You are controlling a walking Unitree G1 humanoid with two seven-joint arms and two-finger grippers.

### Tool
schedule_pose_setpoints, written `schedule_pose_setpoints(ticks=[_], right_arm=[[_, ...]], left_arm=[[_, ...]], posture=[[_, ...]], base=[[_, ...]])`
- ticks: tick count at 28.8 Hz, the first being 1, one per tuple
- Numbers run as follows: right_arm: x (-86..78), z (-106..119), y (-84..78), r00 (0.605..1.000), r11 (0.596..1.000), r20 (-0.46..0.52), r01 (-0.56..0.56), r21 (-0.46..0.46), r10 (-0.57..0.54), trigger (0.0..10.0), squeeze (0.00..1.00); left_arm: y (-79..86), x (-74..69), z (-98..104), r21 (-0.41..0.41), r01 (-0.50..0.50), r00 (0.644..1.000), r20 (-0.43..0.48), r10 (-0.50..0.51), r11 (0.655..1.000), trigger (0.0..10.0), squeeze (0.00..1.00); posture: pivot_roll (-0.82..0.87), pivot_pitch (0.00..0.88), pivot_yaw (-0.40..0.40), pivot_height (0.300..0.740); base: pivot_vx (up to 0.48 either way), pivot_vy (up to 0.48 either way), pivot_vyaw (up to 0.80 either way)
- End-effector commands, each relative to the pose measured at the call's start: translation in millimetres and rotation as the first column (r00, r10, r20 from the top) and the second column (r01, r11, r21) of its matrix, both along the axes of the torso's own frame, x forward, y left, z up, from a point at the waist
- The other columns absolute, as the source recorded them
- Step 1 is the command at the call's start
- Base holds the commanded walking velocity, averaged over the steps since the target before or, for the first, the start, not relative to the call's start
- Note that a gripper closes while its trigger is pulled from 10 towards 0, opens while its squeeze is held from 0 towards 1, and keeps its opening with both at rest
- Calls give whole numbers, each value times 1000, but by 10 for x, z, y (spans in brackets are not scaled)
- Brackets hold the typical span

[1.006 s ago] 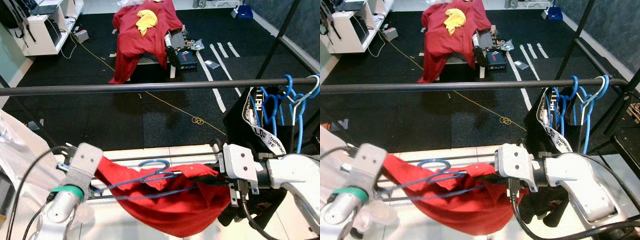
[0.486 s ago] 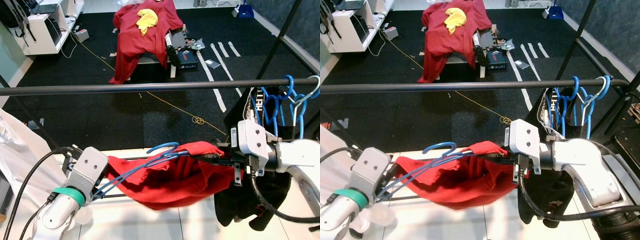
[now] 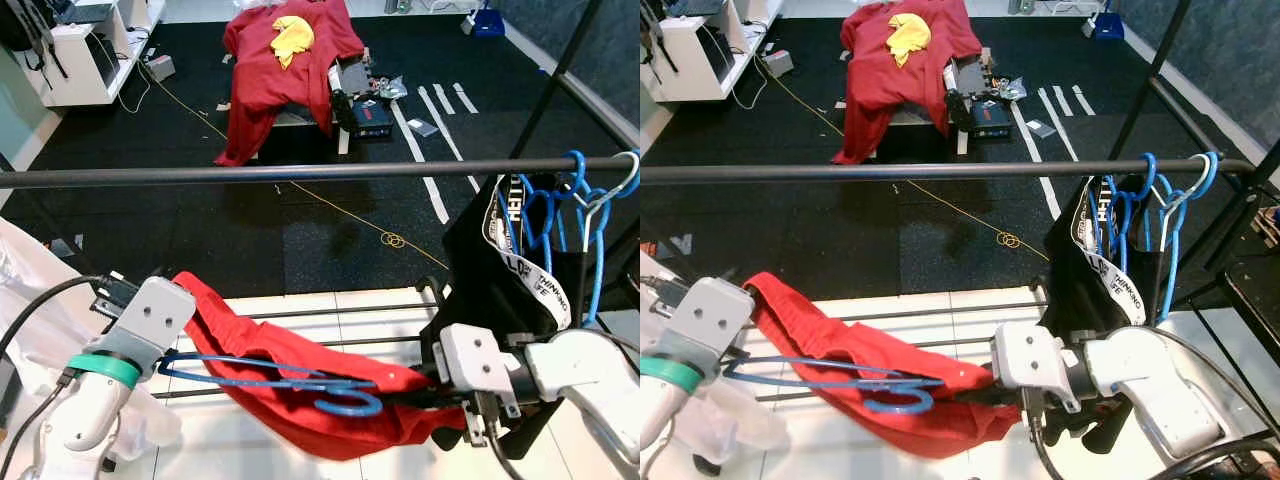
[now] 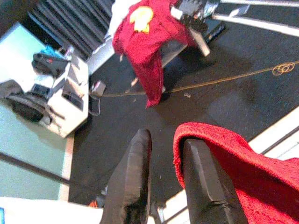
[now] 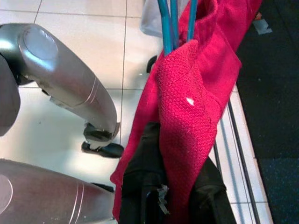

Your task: Hang hanger

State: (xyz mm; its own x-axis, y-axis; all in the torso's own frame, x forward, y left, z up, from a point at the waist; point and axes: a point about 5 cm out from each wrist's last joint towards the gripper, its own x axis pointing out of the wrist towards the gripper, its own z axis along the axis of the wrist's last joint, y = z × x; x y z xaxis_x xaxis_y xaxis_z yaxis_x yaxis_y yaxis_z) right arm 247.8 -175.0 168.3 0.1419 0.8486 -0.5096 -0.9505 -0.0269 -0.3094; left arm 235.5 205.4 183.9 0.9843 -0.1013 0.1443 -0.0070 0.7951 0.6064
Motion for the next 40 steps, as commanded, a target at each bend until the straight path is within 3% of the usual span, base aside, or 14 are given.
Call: schedule_pose_setpoints(ticks=[1,2,3,5,6,8,12,18,22,26,28,29,33,40], right_arm=[[32,-104,-149,997,996,-30,69,-64,-71,10000,0],[87,-107,-162,994,993,-11,106,-46,-107,10000,0],[87,-107,-162,994,993,-11,106,-46,-107,10000,0],[162,-49,-156,989,989,26,145,-2,-145,10000,0],[162,-49,-156,989,989,26,145,-2,-145,10000,0],[206,49,-143,986,987,52,156,44,-158,10000,0],[192,133,-132,988,988,62,138,63,-142,10000,0],[155,167,-122,991,992,67,111,59,-115,10000,0],[145,222,-131,989,987,69,124,102,-131,10000,0],[142,239,-139,988,983,60,134,124,-142,10000,0],[100,214,-160,990,985,36,128,114,-133,10000,0],[52,151,-174,993,991,19,113,74,-115,10000,0],[6,42,-180,996,995,1,94,13,-94,10000,0],[63,-82,-190,991,991,6,137,-11,-137,10000,0]], left_arm=[[54,-44,103,13,19,1000,24,-20,1000,10000,0],[-44,-128,-12,91,167,982,-108,-157,982,10000,0],[-44,-128,-12,91,167,982,-108,-157,982,10000,0],[-151,-341,-262,125,401,870,-363,-334,908,10000,0],[-151,-341,-262,125,401,870,-363,-334,908,10000,0],[-163,-455,-398,116,493,786,-484,-384,862,10000,0],[-142,-493,-459,90,526,743,-532,-405,846,10000,0],[-65,-376,-440,35,428,800,-481,-360,903,10000,0],[147,-196,-448,-55,169,887,-427,-176,984,10000,0],[223,-146,-457,-144,38,904,-416,-95,989,10000,0],[308,-77,-365,-178,-86,946,-322,25,980,10000,0],[370,-32,-197,-100,-153,976,-172,134,983,10000,0],[289,-21,73,12,-109,993,49,108,994,10000,0],[106,-27,148,-96,14,999,36,-10,995,10000,0]], posture=[[-53,117,47,740],[-49,118,48,740],[-49,118,48,740],[-46,119,50,740],[-46,119,50,740],[-46,119,50,740],[-47,118,56,740],[-57,120,58,740],[-64,120,60,740],[-64,120,60,740],[-67,122,58,740],[-66,121,56,740],[-67,121,57,740],[-62,122,56,740]], base=[[0,0,0],[0,0,0],[0,0,0],[0,0,0],[0,0,0],[0,0,0],[0,0,0],[0,0,0],[0,0,0],[0,0,0],[0,0,0],[0,0,0],[0,0,0],[0,0,0]])
